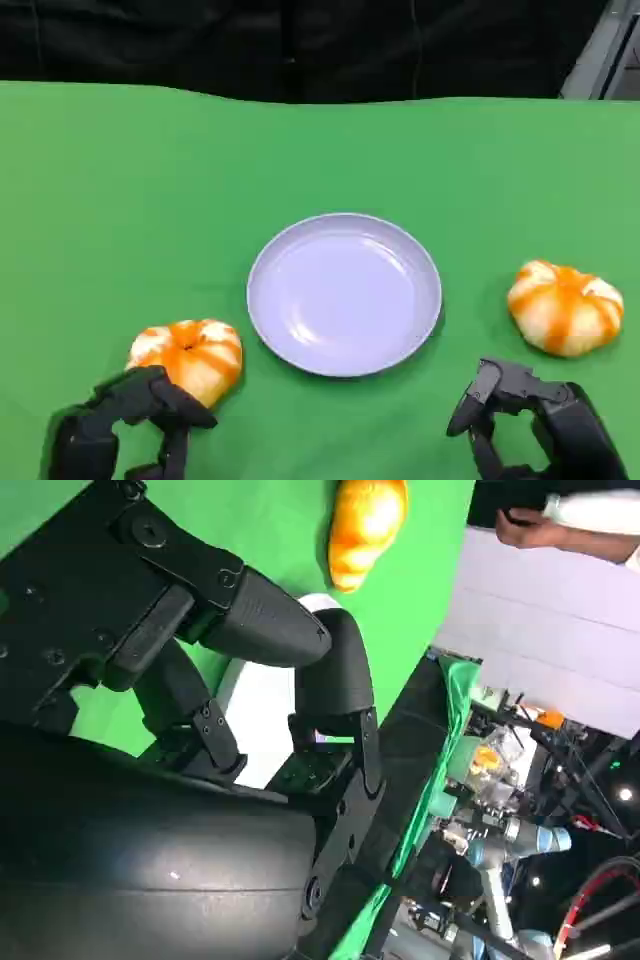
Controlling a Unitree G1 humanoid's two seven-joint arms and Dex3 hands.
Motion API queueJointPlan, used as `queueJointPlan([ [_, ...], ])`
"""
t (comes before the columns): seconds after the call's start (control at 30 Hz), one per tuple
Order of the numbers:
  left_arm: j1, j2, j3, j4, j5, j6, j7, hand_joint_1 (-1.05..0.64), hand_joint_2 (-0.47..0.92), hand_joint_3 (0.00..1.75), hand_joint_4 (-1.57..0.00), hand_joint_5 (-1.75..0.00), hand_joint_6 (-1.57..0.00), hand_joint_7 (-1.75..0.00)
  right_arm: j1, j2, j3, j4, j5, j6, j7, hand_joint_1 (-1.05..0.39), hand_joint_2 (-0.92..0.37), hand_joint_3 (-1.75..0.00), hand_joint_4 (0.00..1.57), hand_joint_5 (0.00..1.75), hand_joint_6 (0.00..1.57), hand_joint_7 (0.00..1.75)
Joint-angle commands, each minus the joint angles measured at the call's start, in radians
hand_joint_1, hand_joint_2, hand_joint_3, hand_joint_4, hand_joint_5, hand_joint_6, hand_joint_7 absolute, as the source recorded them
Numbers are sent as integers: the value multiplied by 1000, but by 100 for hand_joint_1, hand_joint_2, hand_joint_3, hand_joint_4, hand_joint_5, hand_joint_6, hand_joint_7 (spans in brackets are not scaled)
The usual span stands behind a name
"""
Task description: Grasp the bread from the table and place it into the plate.
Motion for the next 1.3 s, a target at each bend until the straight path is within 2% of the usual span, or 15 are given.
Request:
queueJointPlan([
  [0.03, 6, 9, 11, 5, -2, -11, -3, 5, 35, 134, -85, -155, -86, -129, 2, -7, -8, -1, 12, 7, -1, -56, -33, -144, 90, 175, 82, 149],
  [0.6, 3, 9, 12, 9, -9, -21, -5, 5, 35, 134, -85, -154, -86, -128, 2, -7, -7, 2, 11, 0, -1, -55, -32, -145, 90, 175, 82, 149],
  [0.7, 5, 10, 14, 5, -7, -16, -6, 5, 36, 133, -83, -151, -85, -124, 0, -5, -7, 7, 18, -3, 3, -55, -33, -145, 89, 175, 82, 149],
  [0.77, 6, 11, 16, 3, -7, -12, -6, 4, 38, 128, -82, -146, -85, -115, 1, -4, -6, 4, 18, 2, 3, -56, -33, -145, 89, 175, 82, 149],
  [0.8, 5, 10, 18, 2, -6, -12, -5, 3, 43, 119, -81, -143, -85, -109, 2, -4, -6, 2, 15, 3, 1, -56, -33, -145, 89, 175, 82, 149],
  [0.83, 5, 10, 19, 3, -5, -13, -4, -2, 55, 92, -79, -137, -85, -99, 2, -4, -6, 1, 12, 3, -1, -55, -32, -146, 89, 175, 82, 149],
  [0.87, 3, 8, 20, 5, -8, -15, -5, -5, 63, 77, -78, -134, -86, -93, 2, -4, -7, 0, 8, 3, -4, -55, -32, -146, 89, 175, 82, 149],
  [0.93, 3, 5, 22, 3, -9, -7, -5, -6, 72, 59, -75, -122, -83, -76, 1, -3, -8, -1, 3, 1, -8, -55, -32, -147, 90, 175, 83, 150],
  [1.0, 4, 3, 25, -2, -1, 3, -1, -7, 76, 52, -74, -114, -83, -61, 1, -2, -8, -1, 4, 1, -8, -55, -32, -148, 90, 175, 83, 150],
  [1.13, 17, -5, 31, -35, 19, 42, 5, -14, 79, 36, -71, -87, -81, -29, 0, -2, -8, 4, 0, -4, -11, -55, -31, -147, 90, 175, 82, 150],
  [1.23, 28, -7, 34, -68, 43, 71, 12, -17, 81, 24, -67, -71, -79, -16, -1, -1, -7, 5, 4, -5, -8, -54, -32, -147, 90, 175, 82, 150],
  [1.3, 36, -4, 39, -97, 82, 97, 27, -17, 82, 21, -67, -67, -79, -13, -1, 0, -6, 5, 9, -3, -5, -54, -32, -147, 90, 175, 82, 150],
])
